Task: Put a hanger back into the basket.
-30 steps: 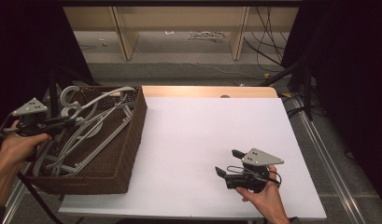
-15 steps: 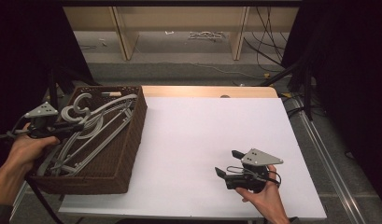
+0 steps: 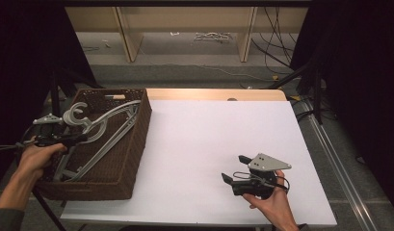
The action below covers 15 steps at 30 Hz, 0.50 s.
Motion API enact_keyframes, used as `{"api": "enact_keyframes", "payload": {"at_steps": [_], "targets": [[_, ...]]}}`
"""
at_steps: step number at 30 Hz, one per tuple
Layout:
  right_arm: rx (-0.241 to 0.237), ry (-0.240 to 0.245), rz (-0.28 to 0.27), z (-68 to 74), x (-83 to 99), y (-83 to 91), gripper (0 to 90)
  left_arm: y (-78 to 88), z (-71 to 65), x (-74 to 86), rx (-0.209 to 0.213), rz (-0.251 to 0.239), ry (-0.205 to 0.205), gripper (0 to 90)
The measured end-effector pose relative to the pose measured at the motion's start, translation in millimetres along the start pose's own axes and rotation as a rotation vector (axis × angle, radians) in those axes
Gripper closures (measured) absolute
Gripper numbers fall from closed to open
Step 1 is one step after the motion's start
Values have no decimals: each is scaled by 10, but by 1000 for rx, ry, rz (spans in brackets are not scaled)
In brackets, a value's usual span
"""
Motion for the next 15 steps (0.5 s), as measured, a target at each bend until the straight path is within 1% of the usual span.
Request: {"api": "enact_keyframes", "payload": {"at_steps": [1, 2, 3, 4, 5, 6, 7, 8, 9, 10, 11, 12, 13, 14, 15], "targets": [[0, -1, 0, 0, 0, 0, 175, -3, 10, 14, -9, 17, 2, 763], [11, 5, 25, -10, -2, 23, 175, -38, 26, 10, -17, -5, -19, 742], [11, 5, 25, -10, -2, 23, 175, -55, 61, 5, -19, -1, -74, 742], [6, 2, 11, -5, -3, 10, 175, -61, 74, 16, -37, 29, -84, 732], [5, 1, 11, -1, 2, 11, 175, -70, 71, 26, -53, 34, -69, 717], [4, 1, 12, 0, 3, 12, 175, -85, 108, 17, -50, 40, -114, 710], [3, 3, 8, -1, -2, 9, 176, -82, 154, 19, -55, 68, -159, 696], [1, 3, 7, 0, -3, 7, 175, -82, 154, 19, -55, 68, -159, 688], [3, 1, 10, 2, 1, 9, 175, -89, 144, 33, -85, 58, -122, 683], [3, 1, 12, 2, 4, 12, 175, -112, 113, 37, -100, 36, -67, 679], [3, 2, 12, 1, 4, 13, 175, -104, 146, 44, -99, 53, -103, 676], [-2, -2, 0, 2, 1, -1, 175, -117, 126, 65, -123, 47, -64, 674], [-2, -2, 0, 2, 1, -1, 175, -117, 126, 65, -123, 47, -64, 670], [1, 0, 10, -1, 3, 7, 175, -114, 131, 69, -125, 70, -97, 667], [1, 0, 10, -1, 3, 7, 175, -114, 131, 69, -125, 70, -97, 668]]}}
Point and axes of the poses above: each handheld gripper's, and its own axes: y roughly backward along the jaws, x roughly out of its underside, z roughly to its left, the point moved 6 cm from there along -y, roughly forward along the jaws, and after that the axes turned 9 degrees about -z, right-handed, at the moved point
